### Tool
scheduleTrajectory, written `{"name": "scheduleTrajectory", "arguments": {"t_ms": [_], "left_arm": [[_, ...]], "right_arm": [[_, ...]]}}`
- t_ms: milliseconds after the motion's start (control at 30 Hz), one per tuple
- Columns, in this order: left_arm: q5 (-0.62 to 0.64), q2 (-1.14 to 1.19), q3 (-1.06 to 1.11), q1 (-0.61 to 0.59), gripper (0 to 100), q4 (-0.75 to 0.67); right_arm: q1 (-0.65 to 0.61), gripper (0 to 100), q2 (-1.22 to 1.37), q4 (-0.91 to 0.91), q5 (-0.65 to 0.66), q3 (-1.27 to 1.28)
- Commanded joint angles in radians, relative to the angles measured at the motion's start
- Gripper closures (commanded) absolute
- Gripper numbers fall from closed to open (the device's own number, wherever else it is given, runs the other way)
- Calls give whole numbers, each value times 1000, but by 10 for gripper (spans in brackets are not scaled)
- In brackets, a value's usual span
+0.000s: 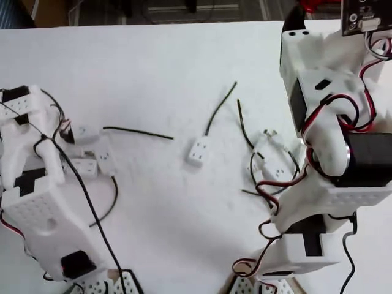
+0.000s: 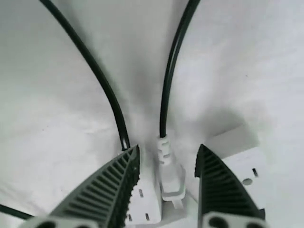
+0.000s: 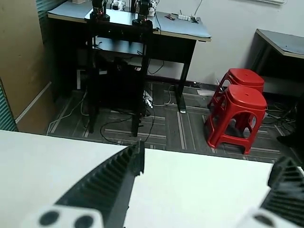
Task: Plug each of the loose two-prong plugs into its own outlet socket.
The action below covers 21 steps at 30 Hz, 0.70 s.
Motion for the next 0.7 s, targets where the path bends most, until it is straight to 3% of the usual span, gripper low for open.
{"name": "scheduleTrajectory", "arguments": {"t_ms": [0, 500, 667], "left_arm": [[9, -68, -2, -2, 800, -29], [6, 64, -86, 33, 807, 34], [3, 65, -137, 47, 989, 52]], "right_arm": [[-8, 608, 2, -19, 6, -6], [-8, 608, 2, -19, 6, -6], [-8, 608, 2, -19, 6, -6]]}}
